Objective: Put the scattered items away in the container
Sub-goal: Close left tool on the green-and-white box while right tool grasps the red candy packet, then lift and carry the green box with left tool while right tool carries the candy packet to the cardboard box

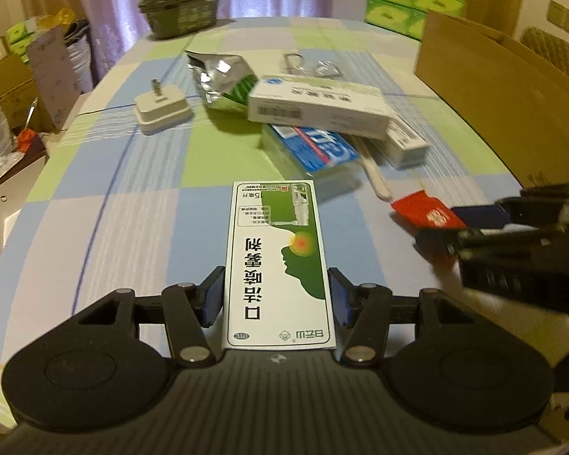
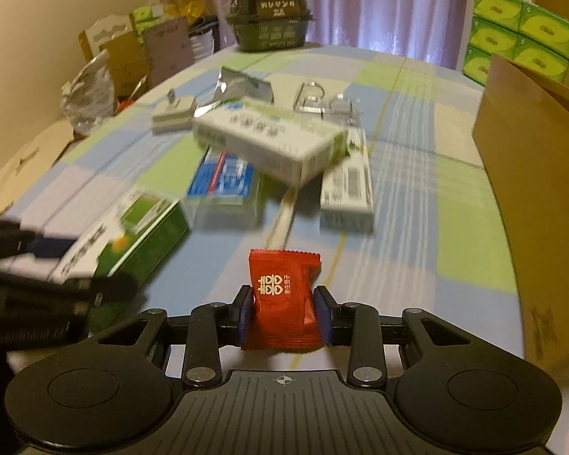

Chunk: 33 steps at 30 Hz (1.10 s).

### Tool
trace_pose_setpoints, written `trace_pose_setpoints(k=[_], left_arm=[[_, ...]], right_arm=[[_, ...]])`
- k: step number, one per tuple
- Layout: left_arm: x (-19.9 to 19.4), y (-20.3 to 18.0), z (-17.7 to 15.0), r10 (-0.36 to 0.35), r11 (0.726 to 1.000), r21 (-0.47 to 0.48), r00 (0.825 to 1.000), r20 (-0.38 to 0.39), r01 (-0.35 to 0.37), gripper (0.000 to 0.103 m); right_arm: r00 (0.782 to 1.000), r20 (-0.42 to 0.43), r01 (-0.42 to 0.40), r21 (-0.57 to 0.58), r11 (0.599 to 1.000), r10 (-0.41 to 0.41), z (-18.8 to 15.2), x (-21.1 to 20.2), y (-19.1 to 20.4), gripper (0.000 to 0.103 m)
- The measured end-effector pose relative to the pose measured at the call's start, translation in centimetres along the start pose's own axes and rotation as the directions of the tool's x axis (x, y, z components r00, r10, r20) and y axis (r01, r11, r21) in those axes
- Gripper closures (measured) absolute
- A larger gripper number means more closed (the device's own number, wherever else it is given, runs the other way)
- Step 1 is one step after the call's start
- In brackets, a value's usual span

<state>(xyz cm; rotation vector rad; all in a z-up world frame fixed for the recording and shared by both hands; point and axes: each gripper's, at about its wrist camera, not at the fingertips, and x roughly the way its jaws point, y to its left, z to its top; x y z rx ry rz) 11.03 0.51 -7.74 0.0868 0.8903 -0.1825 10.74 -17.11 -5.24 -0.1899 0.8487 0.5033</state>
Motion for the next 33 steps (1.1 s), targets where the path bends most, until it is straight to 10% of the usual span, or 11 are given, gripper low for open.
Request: trace_pose_setpoints(k=[10, 13, 15, 33], left_arm=[[0.5, -0.5, 0.3, 0.008, 1.000, 0.007, 1.000, -0.001, -0.008, 0.048], [1.0, -0.7, 0.1, 0.023, 1.000, 0.019, 1.000, -0.014, -0.023, 0.052], [1.0, -0.6, 0.0, 0.025, 1.000, 0.016, 1.000, -0.014, -0.025, 0.052], [-2.7, -1.5, -0.2, -0.013, 1.000, 0.021, 1.000, 0.028, 0.012, 0.053]], right_arm=[[0.999, 0.030, 0.035, -0.042, 0.998, -0.034, -1.2, -0.3, 0.6, 0.040], [0.999, 0.019, 0.033, -0.047, 0.998, -0.032, -1.2, 0.0, 0.6, 0.045], [0.999, 0.019, 0.026, -0.049, 0.998, -0.026, -1.2, -0.1, 0.7, 0.067], [0.998, 0.055, 0.038, -0.008, 0.999, -0.037, -1.2, -3.2, 1.2, 0.071]])
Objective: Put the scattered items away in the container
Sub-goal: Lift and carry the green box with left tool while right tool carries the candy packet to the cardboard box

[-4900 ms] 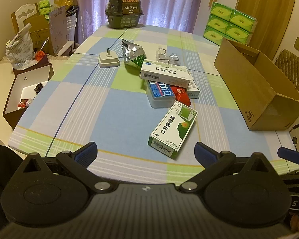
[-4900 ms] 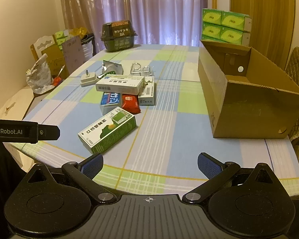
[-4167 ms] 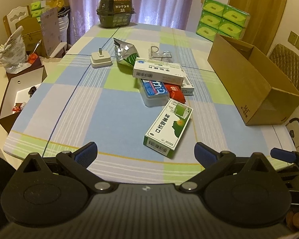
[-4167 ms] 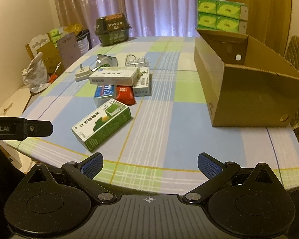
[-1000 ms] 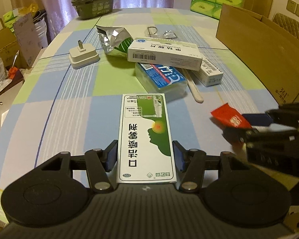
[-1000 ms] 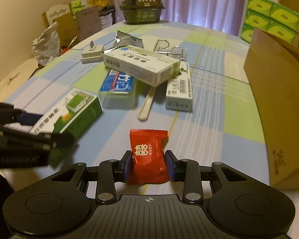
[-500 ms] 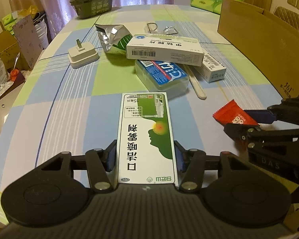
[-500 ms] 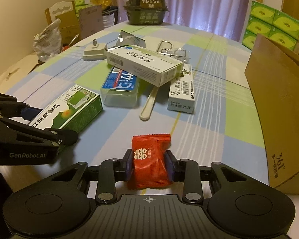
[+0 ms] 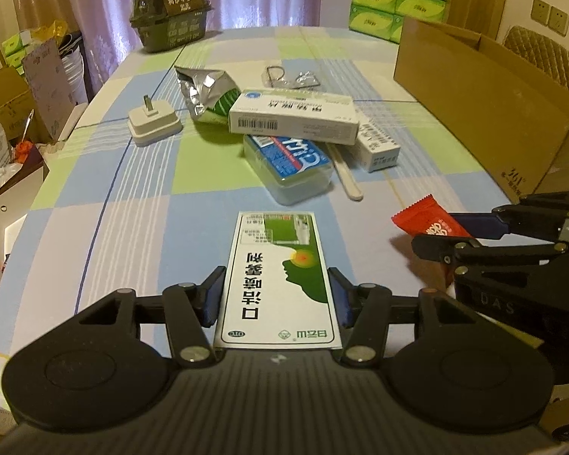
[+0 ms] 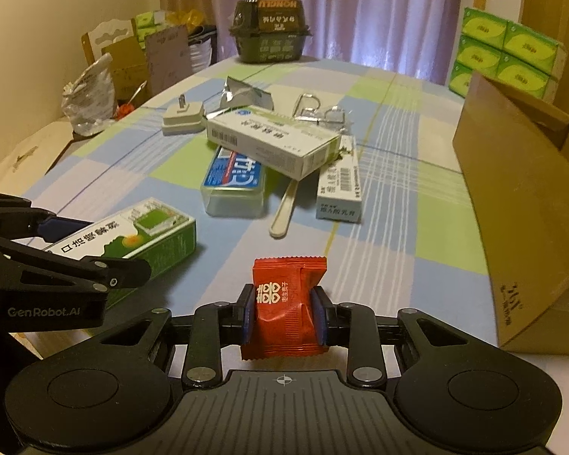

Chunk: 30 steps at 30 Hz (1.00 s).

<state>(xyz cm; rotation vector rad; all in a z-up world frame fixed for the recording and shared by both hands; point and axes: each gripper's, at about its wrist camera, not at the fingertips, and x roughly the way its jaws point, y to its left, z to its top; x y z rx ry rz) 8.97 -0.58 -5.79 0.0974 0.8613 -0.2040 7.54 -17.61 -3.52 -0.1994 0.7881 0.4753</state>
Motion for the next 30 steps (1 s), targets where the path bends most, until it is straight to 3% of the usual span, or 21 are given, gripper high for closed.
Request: trace_pose_setpoints(k=[10, 23, 30], left_arm=[[-1.3, -1.4, -0.3, -0.002, 1.000, 0.021, 1.000, 0.013, 0.002, 0.053], [2.3, -2.2, -1.1, 0.018, 0.998, 0.058, 0.998, -0.064, -0.015, 0.052], [1.4, -2.3, -0.3, 0.016, 0.999, 0.049, 0.999, -0.036, -0.014, 0.053]], right_arm=[[1.000, 0.023, 0.016, 0.039, 0.999, -0.017, -0.6, -2.0, -1.0, 0.071], [1.000, 0.004, 0.014, 0.073, 0.997, -0.015, -1.7, -1.5, -2.1, 0.071], [1.000, 0.027, 0.010, 0.076, 0.997, -0.012, -1.2, -1.6, -2.3, 0.071]])
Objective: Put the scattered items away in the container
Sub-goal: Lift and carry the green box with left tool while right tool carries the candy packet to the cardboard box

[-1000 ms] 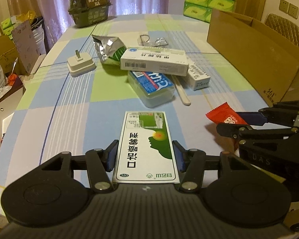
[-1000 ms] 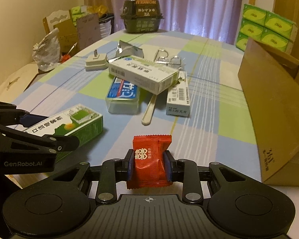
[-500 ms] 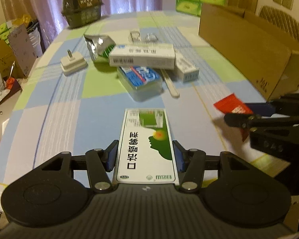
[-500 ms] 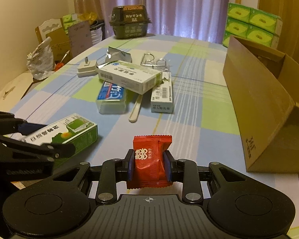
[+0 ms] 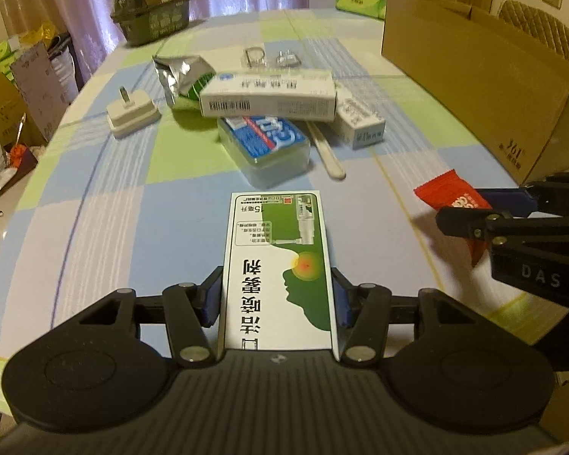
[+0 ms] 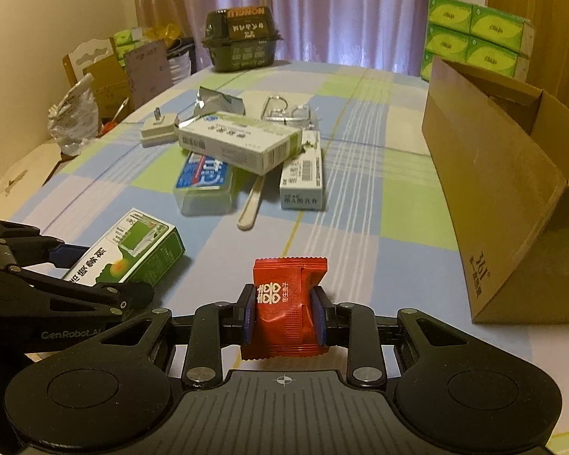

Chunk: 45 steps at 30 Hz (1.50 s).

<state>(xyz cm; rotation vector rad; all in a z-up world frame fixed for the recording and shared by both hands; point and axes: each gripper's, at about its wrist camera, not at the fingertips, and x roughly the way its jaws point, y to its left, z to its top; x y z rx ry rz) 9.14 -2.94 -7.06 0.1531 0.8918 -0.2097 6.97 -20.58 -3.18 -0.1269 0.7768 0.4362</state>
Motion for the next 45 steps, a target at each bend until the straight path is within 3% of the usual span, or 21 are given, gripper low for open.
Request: trace_pose_setpoints(k=[12, 23, 32, 45], left_arm=[[-4.5, -2.1, 4.1, -0.045, 0.999, 0.010, 0.993, 0.107, 0.044, 0.053], [-7.6, -8.7, 10.6, -0.150, 0.987, 0.087, 0.966, 0.209, 0.134, 0.053], [-7.6, -15.2, 15.8, -0.241, 0.966, 0.154, 0.940, 0.241, 0.208, 0.053], [-4.5, -20.1, 19.2, -0.295, 0.950, 0.163, 0.933, 0.207, 0.265, 0.053]], right_arm=[[0.990, 0.134, 0.041, 0.001, 0.999, -0.041, 2.6, -4.7, -0.5, 0.071], [0.949, 0.274, 0.146, 0.059, 0.987, -0.157, 6.7, -10.8, -6.0, 0.071], [0.936, 0.256, 0.213, 0.134, 0.968, -0.242, 8.5, -12.6, -13.4, 0.071], [0.931, 0.218, 0.252, 0.194, 0.948, -0.292, 7.2, -12.2, -19.7, 0.071]])
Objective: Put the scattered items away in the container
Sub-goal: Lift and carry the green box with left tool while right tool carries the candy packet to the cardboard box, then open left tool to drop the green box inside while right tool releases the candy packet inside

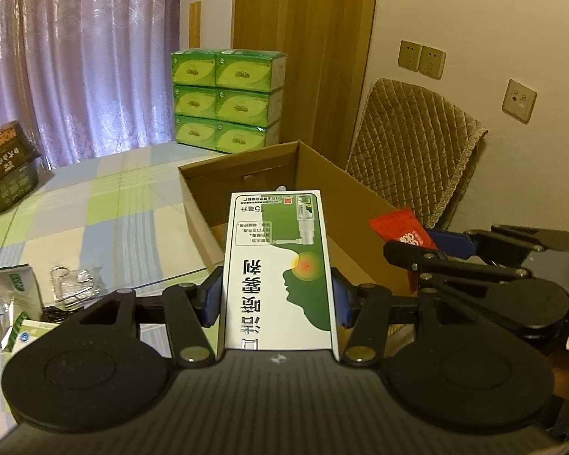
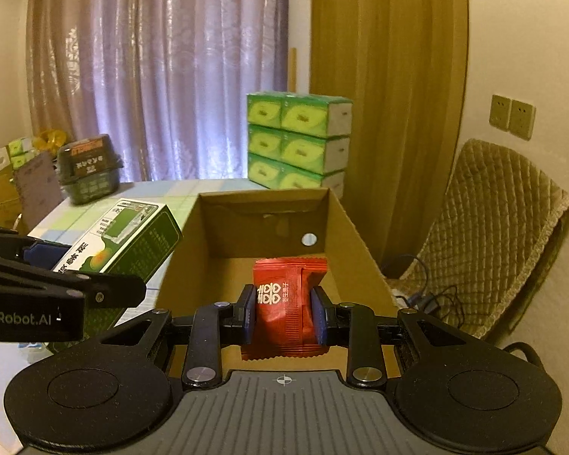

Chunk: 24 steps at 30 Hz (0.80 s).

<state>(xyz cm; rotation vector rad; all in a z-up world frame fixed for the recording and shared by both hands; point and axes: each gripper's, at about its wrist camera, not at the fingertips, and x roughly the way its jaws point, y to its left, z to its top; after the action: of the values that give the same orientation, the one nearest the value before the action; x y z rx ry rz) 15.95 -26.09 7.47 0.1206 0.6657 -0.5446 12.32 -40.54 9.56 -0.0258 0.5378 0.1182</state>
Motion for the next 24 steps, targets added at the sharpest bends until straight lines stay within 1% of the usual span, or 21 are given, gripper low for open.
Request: trace_pose_setpoints(k=[9, 13, 15, 24], left_arm=[[3.0, -0.9, 0.4, -0.027, 0.999, -0.018, 0.999, -0.033, 0.026, 0.053], [4.0, -0.9, 0.6, -0.035, 0.998, -0.050, 0.999, -0.025, 0.034, 0.052], [4.3, -0.8, 0.7, -0.033, 0.998, -0.053, 0.999, -0.021, 0.031, 0.050], [2.9, 1.7, 0.1, -0.006, 0.994, -0.106, 1.000, -0.005, 0.006, 0.049]], right_arm=[[1.000, -0.018, 0.008, 0.034, 0.999, -0.008, -0.5, 1.6, -2.1, 0.071], [1.000, -0.022, 0.014, 0.046, 0.999, -0.013, -0.6, 2.2, -2.7, 0.071], [1.000, -0.023, 0.016, 0.050, 0.999, -0.015, -0.7, 2.4, -2.9, 0.071], [1.000, -0.027, 0.011, 0.051, 0.999, -0.010, -0.9, 2.7, -2.8, 0.071]])
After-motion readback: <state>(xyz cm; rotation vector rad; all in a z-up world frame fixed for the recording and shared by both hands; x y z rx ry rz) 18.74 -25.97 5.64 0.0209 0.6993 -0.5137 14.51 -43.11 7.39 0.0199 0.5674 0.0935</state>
